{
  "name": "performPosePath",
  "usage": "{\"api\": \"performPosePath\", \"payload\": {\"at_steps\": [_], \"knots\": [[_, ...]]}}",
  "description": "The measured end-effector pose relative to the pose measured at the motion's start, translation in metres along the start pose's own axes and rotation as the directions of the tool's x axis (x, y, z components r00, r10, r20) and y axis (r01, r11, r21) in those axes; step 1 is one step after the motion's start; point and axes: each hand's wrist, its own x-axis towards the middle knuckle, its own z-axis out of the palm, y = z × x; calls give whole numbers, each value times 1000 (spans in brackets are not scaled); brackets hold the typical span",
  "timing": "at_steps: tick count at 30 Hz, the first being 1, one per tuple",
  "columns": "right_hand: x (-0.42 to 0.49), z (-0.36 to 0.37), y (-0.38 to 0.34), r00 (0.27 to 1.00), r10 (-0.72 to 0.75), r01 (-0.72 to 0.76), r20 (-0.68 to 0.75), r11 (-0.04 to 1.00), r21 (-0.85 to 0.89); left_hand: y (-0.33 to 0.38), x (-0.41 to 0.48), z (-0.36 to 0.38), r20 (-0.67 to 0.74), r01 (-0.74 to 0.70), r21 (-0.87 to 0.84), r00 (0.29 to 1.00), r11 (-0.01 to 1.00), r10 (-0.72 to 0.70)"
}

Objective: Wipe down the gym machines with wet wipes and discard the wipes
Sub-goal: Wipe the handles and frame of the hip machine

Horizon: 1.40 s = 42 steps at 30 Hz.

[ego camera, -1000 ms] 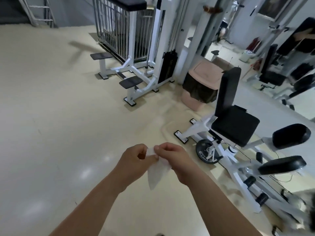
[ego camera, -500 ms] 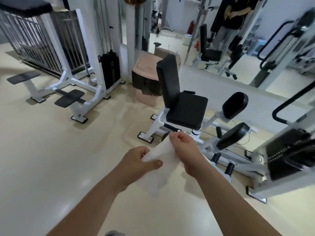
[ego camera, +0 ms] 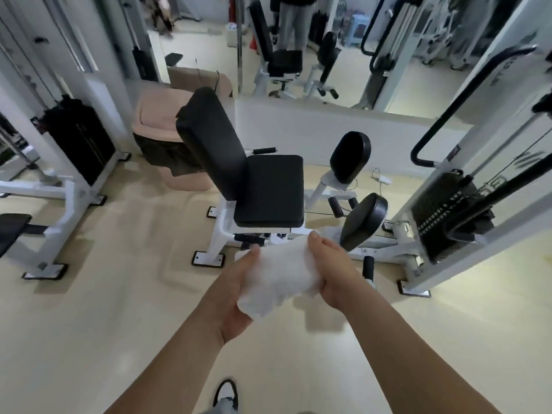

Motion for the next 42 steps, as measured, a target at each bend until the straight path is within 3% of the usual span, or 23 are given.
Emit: {"api": "performPosePath", "payload": {"at_steps": [2,5,8,12,16,22,26,34,38,42], "knots": [[14,-7,-16,1000,-1,3,-28,997,81,4,25,15,26,97,-66,995,993,-95],[29,-31,-34,997,-14,26,-80,989,148,-1,57,47,170,194,21,966,981,-194],[45,-75,-47,982,-25,60,-189,981,184,-5,97,87,166,159,178,968,971,-189],[76,-144,-61,955,-29,100,-295,968,230,-7,151,146,137,220,297,953,929,-269],[107,-218,-80,939,-14,97,-344,969,228,-24,196,216,170,293,300,920,908,-354],[146,-346,-124,912,-54,82,-407,995,51,-59,250,339,166,243,292,940,925,-299],[178,-400,-152,872,-188,168,-452,982,-83,-77,294,398,110,213,327,959,921,-261],[231,-464,-238,726,-376,333,-575,925,-184,-68,384,500,140,244,386,938,890,-317],[238,-490,-272,586,-489,414,-647,866,-280,-72,429,548,205,290,449,887,845,-413],[231,-528,-299,451,-611,417,-651,789,-451,-85,454,605,318,183,559,853,808,-413]]}}
